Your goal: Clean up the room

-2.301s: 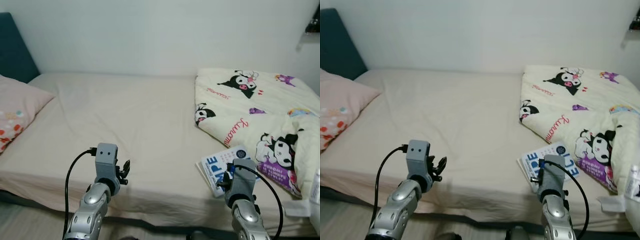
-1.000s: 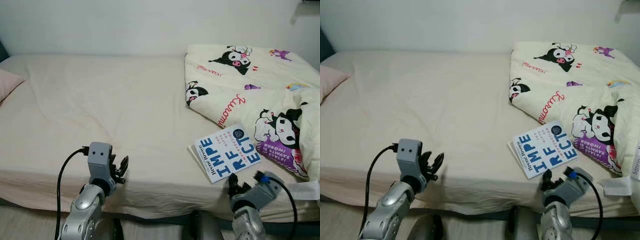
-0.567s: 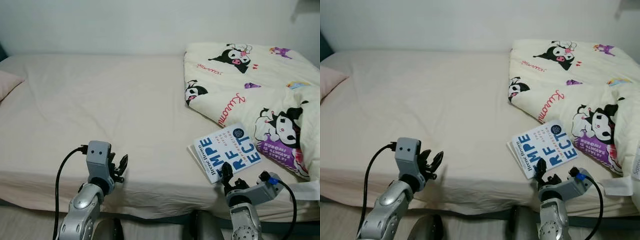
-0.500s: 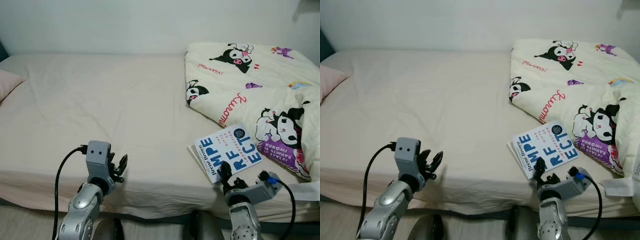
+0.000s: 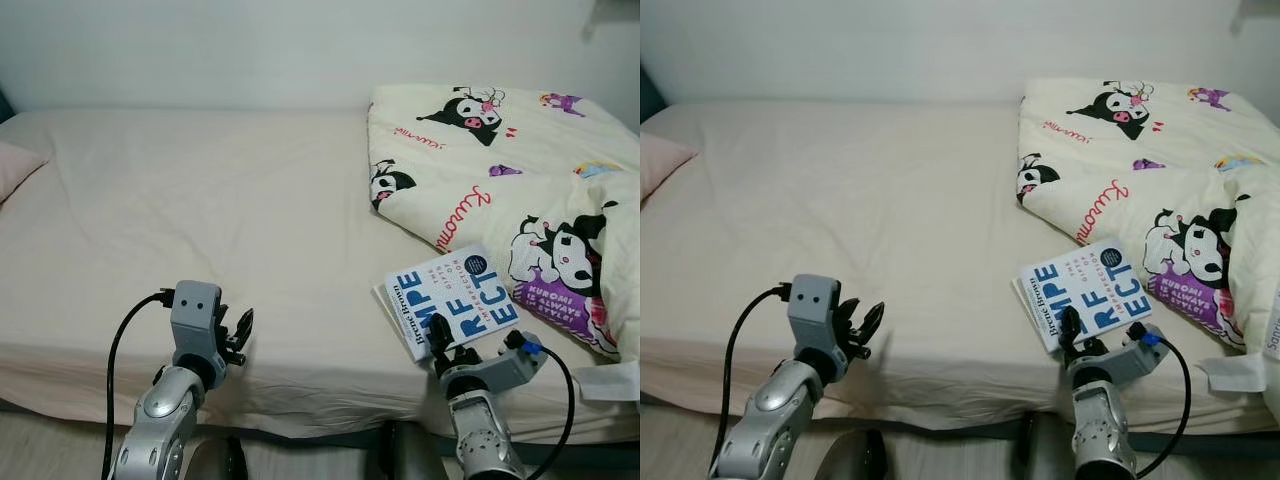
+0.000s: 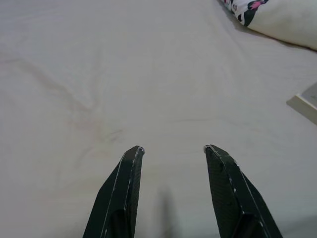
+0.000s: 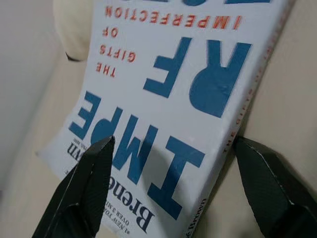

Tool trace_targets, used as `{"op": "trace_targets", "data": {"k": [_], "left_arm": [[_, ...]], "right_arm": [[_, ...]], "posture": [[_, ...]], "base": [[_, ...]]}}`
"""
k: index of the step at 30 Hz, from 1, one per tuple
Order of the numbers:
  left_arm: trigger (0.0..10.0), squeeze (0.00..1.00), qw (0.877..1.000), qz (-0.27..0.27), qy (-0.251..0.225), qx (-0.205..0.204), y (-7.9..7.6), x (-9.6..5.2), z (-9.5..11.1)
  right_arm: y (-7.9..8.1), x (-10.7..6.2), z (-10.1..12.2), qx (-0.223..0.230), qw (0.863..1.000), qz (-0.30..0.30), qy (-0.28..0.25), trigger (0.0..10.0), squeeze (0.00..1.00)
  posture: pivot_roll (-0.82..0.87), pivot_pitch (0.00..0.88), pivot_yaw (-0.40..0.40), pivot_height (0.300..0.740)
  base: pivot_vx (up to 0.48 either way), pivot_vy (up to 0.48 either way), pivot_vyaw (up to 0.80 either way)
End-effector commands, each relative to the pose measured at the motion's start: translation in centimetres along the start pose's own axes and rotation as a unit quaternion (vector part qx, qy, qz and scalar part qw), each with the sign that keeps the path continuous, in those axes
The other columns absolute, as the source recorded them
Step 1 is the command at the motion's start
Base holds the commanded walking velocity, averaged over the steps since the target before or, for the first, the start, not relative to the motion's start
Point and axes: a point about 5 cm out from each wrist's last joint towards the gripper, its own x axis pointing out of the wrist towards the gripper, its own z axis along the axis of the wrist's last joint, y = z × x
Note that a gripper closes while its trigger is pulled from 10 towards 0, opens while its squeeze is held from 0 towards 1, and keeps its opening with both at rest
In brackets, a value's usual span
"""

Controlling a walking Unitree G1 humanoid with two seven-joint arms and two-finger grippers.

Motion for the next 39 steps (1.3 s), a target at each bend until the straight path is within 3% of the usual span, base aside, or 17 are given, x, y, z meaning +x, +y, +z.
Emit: {"op": "trace_targets", "data": {"k": [1, 6, 10, 15, 16, 17, 18, 35, 39], "left_arm": [[10.0, 0.0, 1.0, 0.003, 0.0, 0.013, 0.3, -0.4, -0.1], [10.0, 0.0, 1.0, 0.004, -0.001, 0.017, 0.4, -0.5, 0.0], [10.0, 0.0, 1.0, 0.012, -0.004, 0.021, 0.7, -0.6, 0.1], [10.0, 0.0, 1.0, 0.016, -0.004, 0.023, 0.7, -0.6, 0.2], [10.0, 0.0, 1.0, 0.018, -0.005, 0.023, 0.7, -0.5, 0.2], [10.0, 0.0, 1.0, 0.018, -0.005, 0.023, 0.7, -0.5, 0.2], [10.0, 0.0, 1.0, 0.021, -0.005, 0.023, 0.7, -0.6, 0.2], [10.0, 0.0, 0.998, 0.055, -0.016, 0.025, 1.1, -0.6, 0.3], [10.0, 0.0, 0.998, 0.06, -0.025, 0.022, 1.1, 0.1, 0.6]], "right_arm": [[-1.6, -0.8, -1.8, 0.038, 0.998, -0.034, 0.035, 10.0, 0.0], [-2.1, -1.0, -2.3, 0.074, 0.996, -0.045, 0.034, 10.0, 0.0], [-1.3, -0.4, -1.5, 0.123, 0.992, -0.005, 0.009, 10.0, 0.0], [-1.2, -0.1, -1.2, 0.136, 0.991, 0.003, 0.001, 10.0, 0.0], [-1.2, 0.0, -1.0, 0.14, 0.99, 0.005, -0.003, 6.5, 0.0], [-1.2, 0.0, -1.0, 0.14, 0.99, 0.005, -0.003, 6.5, 0.0], [-1.3, 0.2, -0.8, 0.146, 0.989, 0.004, -0.008, 0.0, 0.0], [-1.6, 0.5, -0.2, 0.154, 0.988, 0.012, -0.023, 0.0, 0.0], [0.4, 1.4, 0.3, 0.132, 0.989, 0.056, -0.029, 0.0, 0.0]], "posture": [[0.06, 0.14, 0.01, 0.562], [0.08, 0.149, 0.013, 0.562], [0.08, 0.153, 0.024, 0.562], [0.08, 0.154, 0.025, 0.562], [0.08, 0.157, 0.026, 0.562], [0.08, 0.157, 0.026, 0.562], [0.08, 0.157, 0.026, 0.562], [0.07, 0.142, 0.014, 0.562], [0.05, 0.108, 0.013, 0.562]], "base": [[0.0, 0.0, 0.0], [0.0, 0.0, 0.0], [0.0, 0.0, 0.0], [0.0, 0.0, 0.0], [0.0, 0.0, 0.0], [0.0, 0.0, 0.0], [0.0, 0.0, 0.0], [0.0, 0.0, 0.0], [0.0, 0.0, 0.0]]}}
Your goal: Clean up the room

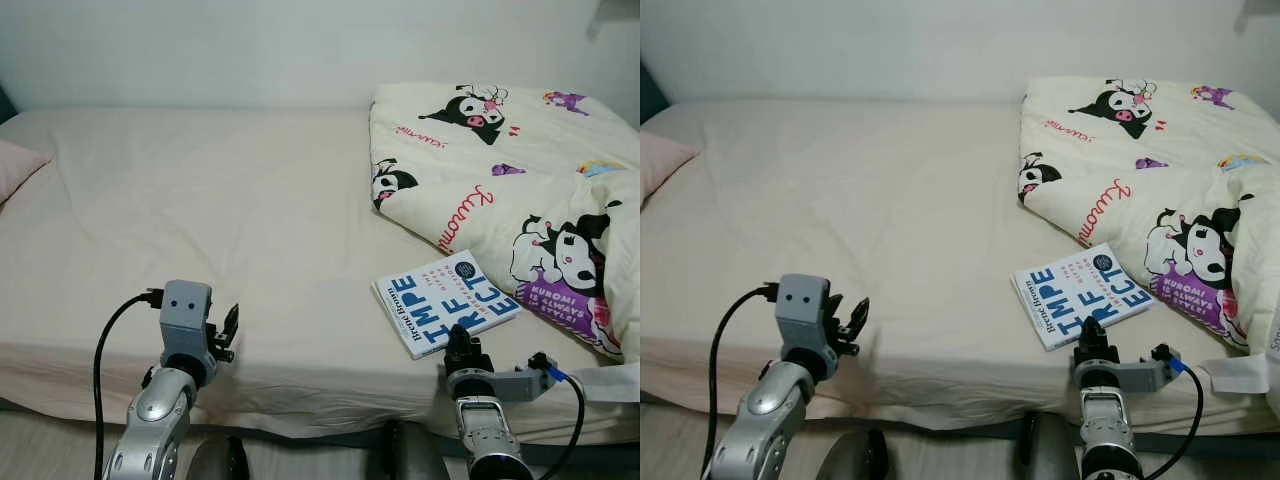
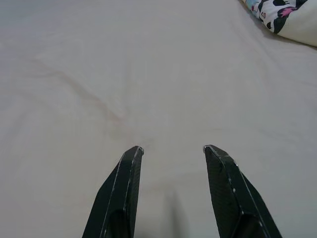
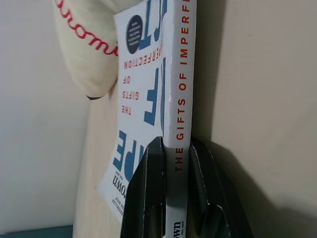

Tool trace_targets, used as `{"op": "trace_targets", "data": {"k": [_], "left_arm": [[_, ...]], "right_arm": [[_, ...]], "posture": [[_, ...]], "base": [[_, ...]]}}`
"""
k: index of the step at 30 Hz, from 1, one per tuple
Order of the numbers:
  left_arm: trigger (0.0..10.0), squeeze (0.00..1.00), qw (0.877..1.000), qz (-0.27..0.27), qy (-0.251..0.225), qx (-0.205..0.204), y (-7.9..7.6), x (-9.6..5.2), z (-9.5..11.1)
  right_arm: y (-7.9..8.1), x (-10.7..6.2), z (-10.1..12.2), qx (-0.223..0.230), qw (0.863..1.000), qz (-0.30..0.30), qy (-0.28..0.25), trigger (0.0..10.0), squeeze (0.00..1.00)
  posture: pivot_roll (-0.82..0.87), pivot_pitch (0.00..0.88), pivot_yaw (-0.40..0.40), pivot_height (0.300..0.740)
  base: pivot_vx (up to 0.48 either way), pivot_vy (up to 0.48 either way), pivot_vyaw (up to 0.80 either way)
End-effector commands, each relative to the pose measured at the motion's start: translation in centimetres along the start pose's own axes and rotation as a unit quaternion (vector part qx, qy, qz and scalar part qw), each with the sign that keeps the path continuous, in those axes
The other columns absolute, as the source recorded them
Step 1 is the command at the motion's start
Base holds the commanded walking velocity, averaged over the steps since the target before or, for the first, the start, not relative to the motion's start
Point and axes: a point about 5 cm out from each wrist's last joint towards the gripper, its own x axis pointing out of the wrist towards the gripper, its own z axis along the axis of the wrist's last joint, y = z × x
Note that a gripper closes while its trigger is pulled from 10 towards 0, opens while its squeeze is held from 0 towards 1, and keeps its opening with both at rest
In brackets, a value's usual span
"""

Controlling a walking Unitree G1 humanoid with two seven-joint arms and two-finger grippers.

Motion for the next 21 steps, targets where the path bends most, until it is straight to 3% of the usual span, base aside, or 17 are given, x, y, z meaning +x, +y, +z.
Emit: {"op": "trace_targets", "data": {"k": [1, 4, 6, 7, 9, 10, 13, 14, 15, 16, 17, 19, 21], "left_arm": [[10.0, 0.0, 1.0, 0.009, -0.002, -0.002, 0.2, 0.2, -0.1], [10.0, 0.0, 1.0, 0.01, -0.005, -0.002, 0.2, 0.4, 0.0], [10.0, 0.0, 1.0, 0.01, -0.013, -0.003, 0.3, 0.9, 0.2], [10.0, 0.0, 1.0, 0.01, -0.013, -0.003, 0.3, 0.9, 0.2], [10.0, 0.0, 1.0, 0.011, -0.023, -0.006, 0.5, 1.3, 0.5], [10.0, 0.0, 1.0, 0.01, -0.027, -0.008, 0.5, 1.4, 0.6], [10.0, 0.0, 1.0, 0.01, -0.027, -0.008, 0.5, 1.4, 0.6], [10.0, 0.0, 0.999, 0.009, -0.028, -0.014, 0.5, 1.5, 0.7], [10.0, 0.0, 0.999, 0.007, -0.023, -0.023, 0.4, 1.8, 0.8], [10.0, 0.0, 0.999, 0.007, -0.023, -0.023, 0.4, 1.8, 0.8], [10.0, 0.0, 0.999, 0.005, -0.02, -0.029, 0.3, 2.0, 0.8], [10.0, 0.0, 0.999, 0.005, -0.02, -0.029, 0.3, 2.0, 0.8], [10.0, 0.0, 0.999, 0.001, -0.023, -0.035, -0.1, 2.3, 1.2]], "right_arm": [[1.9, 0.8, -0.8, -0.011, 0.999, 0.037, 0.011, 0.0, 0.0], [2.4, 1.1, -0.9, -0.011, 0.999, 0.048, 0.012, 0.0, 0.0], [4.2, 1.6, -1.7, -0.034, 0.995, 0.086, 0.029, 0.0, 0.0], [4.2, 1.6, -1.7, -0.034, 0.995, 0.086, 0.029, 0.0, 0.0], [6.8, 1.8, -3.0, -0.087, 0.984, 0.144, 0.059, 0.0, 0.0], [8.0, 1.7, -3.4, -0.111, 0.978, 0.166, 0.065, 0.7, 0.0], [8.0, 1.7, -3.4, -0.111, 0.978, 0.166, 0.065, 0.7, 0.0], [8.9, 1.6, -3.6, -0.129, 0.973, 0.18, 0.065, 2.5, 0.0], [10.4, 1.4, -3.4, -0.172, 0.962, 0.204, 0.054, 10.0, 0.0], [10.4, 1.4, -3.4, -0.172, 0.962, 0.204, 0.054, 10.0, 0.0], [11.6, 1.1, -3.1, -0.203, 0.953, 0.223, 0.04, 10.0, 0.0], [11.6, 1.1, -3.1, -0.203, 0.953, 0.223, 0.04, 10.0, 0.0], [13.3, 0.5, -2.5, -0.277, 0.928, 0.25, 0.007, 10.0, 0.0]], "posture": [[0.05, 0.108, 0.013, 0.562], [0.04, 0.096, 0.014, 0.562], [0.03, 0.074, 0.016, 0.562], [0.03, 0.074, 0.016, 0.562], [0.02, 0.049, 0.011, 0.562], [0.01, 0.037, 0.008, 0.562], [0.01, 0.037, 0.008, 0.562], [0.01, 0.037, 0.008, 0.562], [0.0, 0.02, 0.008, 0.562], [0.0, 0.02, 0.008, 0.562], [-0.01, 0.018, 0.009, 0.562], [-0.01, 0.018, 0.009, 0.562], [-0.02, 0.012, 0.016, 0.562]], "base": [[0.0, 0.0, 0.0], [0.0, 0.0, 0.0], [0.0, 0.0, 0.0], [0.0, 0.0, 0.0], [0.0, 0.0, 0.0], [0.0, 0.0, 0.0], [0.0, 0.0, 0.0], [0.0, 0.0, 0.0], [0.0, 0.0, 0.0], [0.0, 0.0, 0.0], [0.0, 0.0, 0.0], [0.0, 0.0, 0.0], [0.0, 0.0, 0.0]]}}
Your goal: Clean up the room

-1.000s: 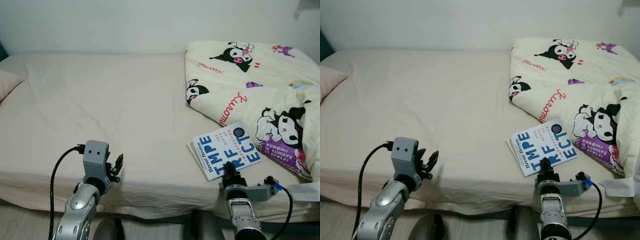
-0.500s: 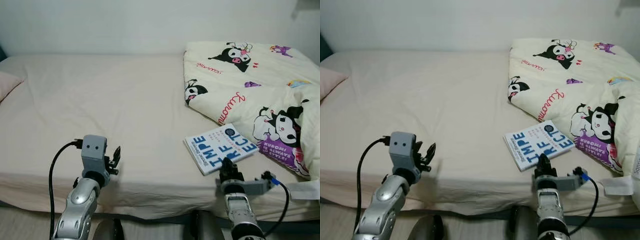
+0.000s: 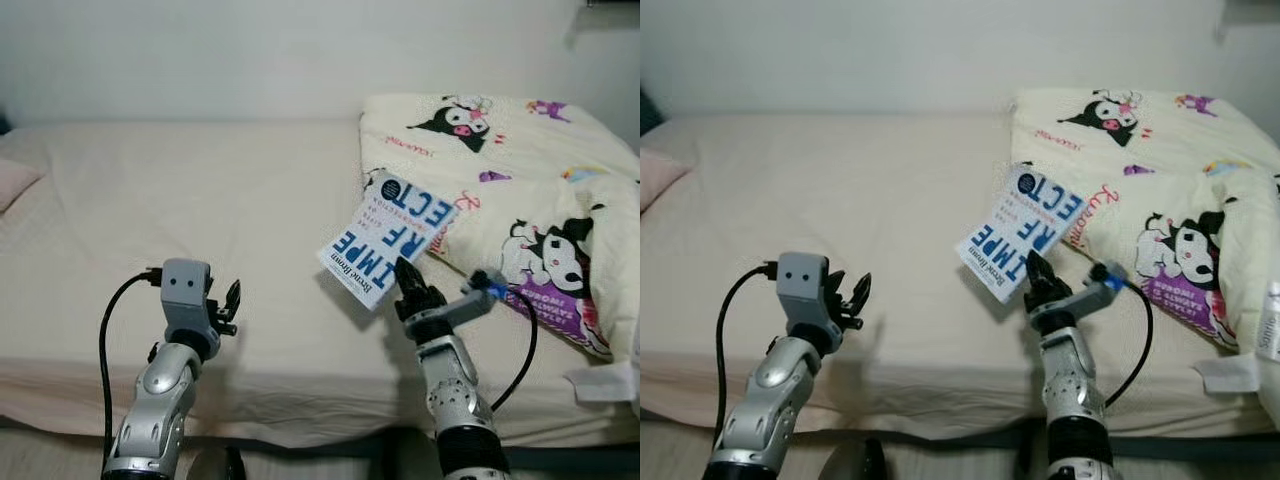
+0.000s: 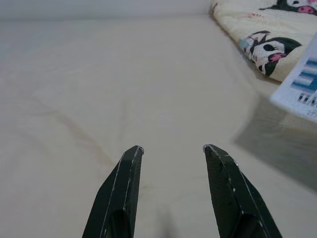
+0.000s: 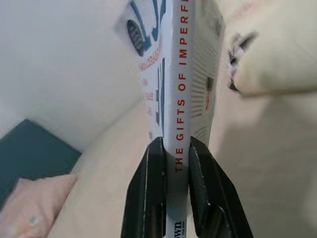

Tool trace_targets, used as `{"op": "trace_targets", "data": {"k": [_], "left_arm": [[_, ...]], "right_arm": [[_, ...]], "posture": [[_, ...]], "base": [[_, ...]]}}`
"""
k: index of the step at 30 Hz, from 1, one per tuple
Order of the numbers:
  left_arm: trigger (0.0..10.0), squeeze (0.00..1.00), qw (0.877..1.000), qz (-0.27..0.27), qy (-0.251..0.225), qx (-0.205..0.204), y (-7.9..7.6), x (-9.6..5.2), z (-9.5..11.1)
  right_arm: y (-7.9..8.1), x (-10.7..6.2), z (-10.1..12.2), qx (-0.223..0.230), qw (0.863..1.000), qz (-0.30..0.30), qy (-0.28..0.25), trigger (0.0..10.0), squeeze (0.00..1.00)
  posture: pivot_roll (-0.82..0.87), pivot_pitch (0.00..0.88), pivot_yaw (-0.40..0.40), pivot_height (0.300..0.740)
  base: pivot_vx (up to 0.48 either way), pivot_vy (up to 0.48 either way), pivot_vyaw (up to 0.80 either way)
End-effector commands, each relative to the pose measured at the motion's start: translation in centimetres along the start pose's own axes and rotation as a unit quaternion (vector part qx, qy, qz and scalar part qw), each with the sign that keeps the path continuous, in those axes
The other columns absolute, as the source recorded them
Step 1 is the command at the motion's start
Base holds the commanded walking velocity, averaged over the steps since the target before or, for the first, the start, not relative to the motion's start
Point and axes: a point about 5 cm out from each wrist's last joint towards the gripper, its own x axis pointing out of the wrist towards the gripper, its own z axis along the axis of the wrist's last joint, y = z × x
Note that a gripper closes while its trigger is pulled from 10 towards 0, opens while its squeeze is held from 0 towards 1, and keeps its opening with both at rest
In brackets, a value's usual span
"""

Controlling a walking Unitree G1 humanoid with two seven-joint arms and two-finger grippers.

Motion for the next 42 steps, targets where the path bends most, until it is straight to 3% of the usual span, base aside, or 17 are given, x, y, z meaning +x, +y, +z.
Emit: {"op": "trace_targets", "data": {"k": [1, 2, 4, 8, 13, 16, 22, 42], "left_arm": [[10.0, 0.0, 1.0, 0.0, 0.01, -0.01, -0.2, 0.1, -0.3], [10.0, 0.0, 1.0, -0.004, 0.005, -0.013, -0.5, 0.3, 0.0], [10.0, 0.0, 1.0, -0.011, -0.002, -0.019, -0.9, 0.6, 0.4], [10.0, 0.0, 1.0, -0.017, -0.011, -0.021, -1.1, 1.0, 0.8], [10.0, 0.0, 0.999, -0.023, -0.014, -0.024, -1.2, 1.2, 1.0], [10.0, 0.0, 1.0, -0.023, -0.008, -0.016, -1.6, 1.4, 0.9], [10.0, 0.0, 1.0, -0.015, -0.026, -0.001, -1.5, 1.6, 1.6], [10.0, 0.0, 0.999, -0.023, -0.027, 0.001, -2.0, 1.7, 1.4]], "right_arm": [[0.9, 0.1, 1.3, -0.046, 0.998, 0.016, -0.029, 10.0, 0.0], [1.3, -0.1, 1.7, -0.086, 0.995, 0.028, -0.04, 10.0, 0.0], [1.7, -0.4, 2.0, -0.11, 0.992, 0.039, -0.049, 10.0, 0.0], [1.7, -0.7, 2.1, -0.104, 0.993, 0.03, -0.055, 10.0, 0.0], [0.5, -1.2, 2.0, -0.102, 0.993, -0.03, -0.053, 10.0, 0.0], [0.3, -1.8, 2.0, -0.174, 0.983, -0.048, -0.044, 10.0, 0.0], [0.9, -2.3, 2.0, -0.217, 0.974, -0.049, -0.042, 10.0, 0.0], [0.8, -2.8, 1.9, -0.25, 0.966, -0.055, -0.026, 10.0, 0.0]], "posture": [[-0.02, 0.012, 0.016, 0.562], [-0.02, 0.01, 0.017, 0.562], [-0.02, 0.008, 0.017, 0.562], [-0.01, 0.006, 0.017, 0.562], [-0.01, 0.002, 0.024, 0.562], [-0.01, 0.0, 0.033, 0.562], [-0.01, 0.0, 0.04, 0.577], [-0.03, 0.0, 0.043, 0.642]], "base": [[0.0, 0.0, 0.0], [0.0, 0.0, 0.0], [0.0, 0.0, 0.0], [0.0, 0.0, 0.0], [0.0, 0.0, 0.0], [0.0, 0.0, 0.0], [0.0, 0.0, 0.0], [0.0, 0.0, 0.0]]}}
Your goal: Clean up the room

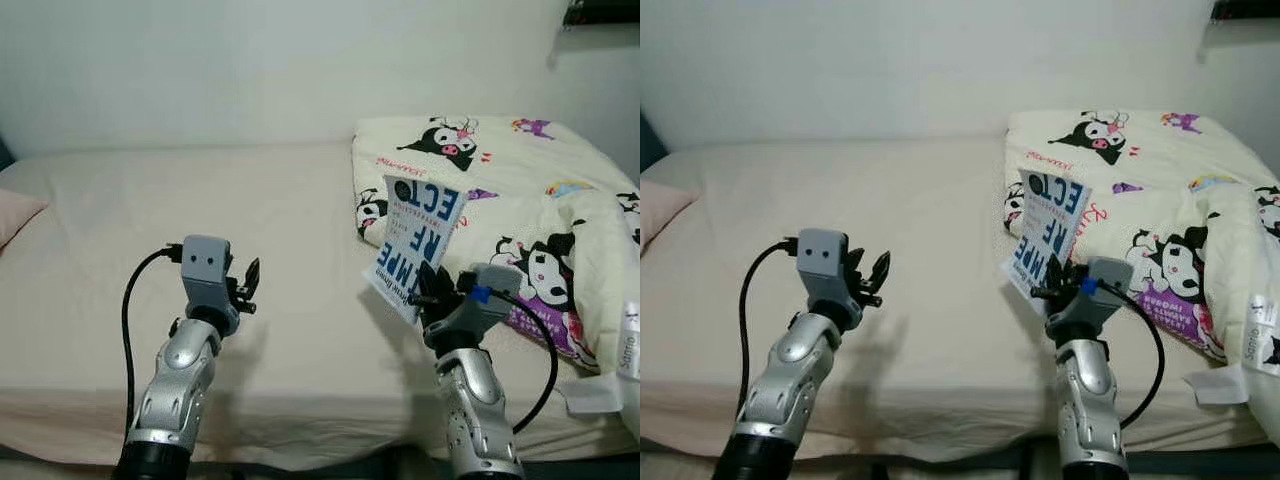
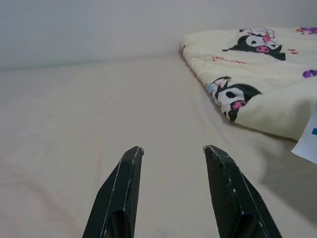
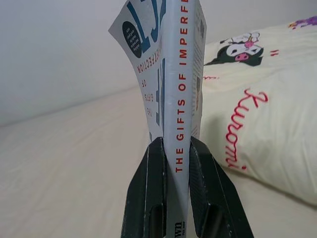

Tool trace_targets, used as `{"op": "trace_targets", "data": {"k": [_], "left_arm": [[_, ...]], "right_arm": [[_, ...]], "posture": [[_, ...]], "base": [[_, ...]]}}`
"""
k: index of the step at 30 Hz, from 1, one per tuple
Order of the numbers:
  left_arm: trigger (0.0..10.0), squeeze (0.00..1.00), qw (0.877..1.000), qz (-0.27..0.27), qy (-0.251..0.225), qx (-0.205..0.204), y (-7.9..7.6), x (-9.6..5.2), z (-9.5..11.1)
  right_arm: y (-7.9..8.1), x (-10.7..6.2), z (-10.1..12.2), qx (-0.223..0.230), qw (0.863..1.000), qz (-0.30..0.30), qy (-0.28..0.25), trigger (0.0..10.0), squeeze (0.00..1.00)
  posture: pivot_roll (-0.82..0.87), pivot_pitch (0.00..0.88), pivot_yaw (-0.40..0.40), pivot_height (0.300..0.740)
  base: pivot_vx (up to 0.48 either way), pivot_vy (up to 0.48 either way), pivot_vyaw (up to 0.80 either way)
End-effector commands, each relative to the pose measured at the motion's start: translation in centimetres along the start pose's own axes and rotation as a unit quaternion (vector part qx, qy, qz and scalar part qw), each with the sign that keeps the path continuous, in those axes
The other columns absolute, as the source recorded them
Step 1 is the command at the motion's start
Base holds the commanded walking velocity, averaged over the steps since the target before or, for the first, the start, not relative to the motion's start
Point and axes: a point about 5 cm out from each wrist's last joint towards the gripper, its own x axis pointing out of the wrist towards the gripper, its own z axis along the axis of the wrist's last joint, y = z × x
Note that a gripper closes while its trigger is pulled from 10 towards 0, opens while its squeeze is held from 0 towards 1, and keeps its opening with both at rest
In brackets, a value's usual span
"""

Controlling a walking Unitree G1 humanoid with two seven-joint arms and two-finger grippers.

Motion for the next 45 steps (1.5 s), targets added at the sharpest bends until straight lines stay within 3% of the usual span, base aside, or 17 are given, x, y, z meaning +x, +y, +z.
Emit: {"op": "trace_targets", "data": {"k": [1, 23, 28, 33, 40, 45], "left_arm": [[10.0, 0.0, 1.0, 0.004, 0.004, -0.001, 0.1, 0.0, -0.2], [10.0, 0.0, 1.0, 0.005, 0.009, -0.022, 0.6, -0.5, -0.7], [10.0, 0.0, 1.0, 0.011, 0.015, -0.025, 0.8, -0.5, -0.9], [10.0, 0.0, 0.998, 0.02, 0.034, -0.042, 1.1, -0.7, -1.6], [10.0, 0.0, 0.998, 0.023, 0.039, -0.035, 1.3, -0.8, -1.8], [10.0, 0.0, 0.999, 0.018, 0.038, -0.022, 1.2, -0.8, -1.6]], "right_arm": [[0.6, 0.1, 0.7, -0.007, 1.0, 0.014, -0.013, 10.0, 0.0], [1.0, -0.3, 0.5, -0.03, 0.999, 0.031, -0.006, 10.0, 0.0], [1.2, -0.5, 0.0, -0.037, 0.998, 0.041, 0.007, 10.0, 0.0], [1.4, -0.6, -1.9, -0.075, 0.994, 0.045, 0.066, 10.0, 0.0], [1.0, -0.6, -1.9, -0.107, 0.992, 0.033, 0.063, 10.0, 0.0], [1.0, -0.6, -1.8, -0.113, 0.991, 0.042, 0.063, 10.0, 0.0]], "posture": [[-0.03, 0.0, 0.043, 0.647], [-0.02, 0.0, 0.036, 0.737], [-0.02, 0.0, 0.034, 0.74], [-0.01, 0.0, 0.027, 0.74], [0.01, 0.01, 0.018, 0.74], [0.01, 0.013, 0.016, 0.74]], "base": [[0.0, 0.0, 0.0], [0.0, 0.0, 0.0], [0.0, 0.0, 0.0], [0.0, 0.0, 0.0], [0.0, 0.0, 0.0], [0.0, -0.48, 0.0]]}}
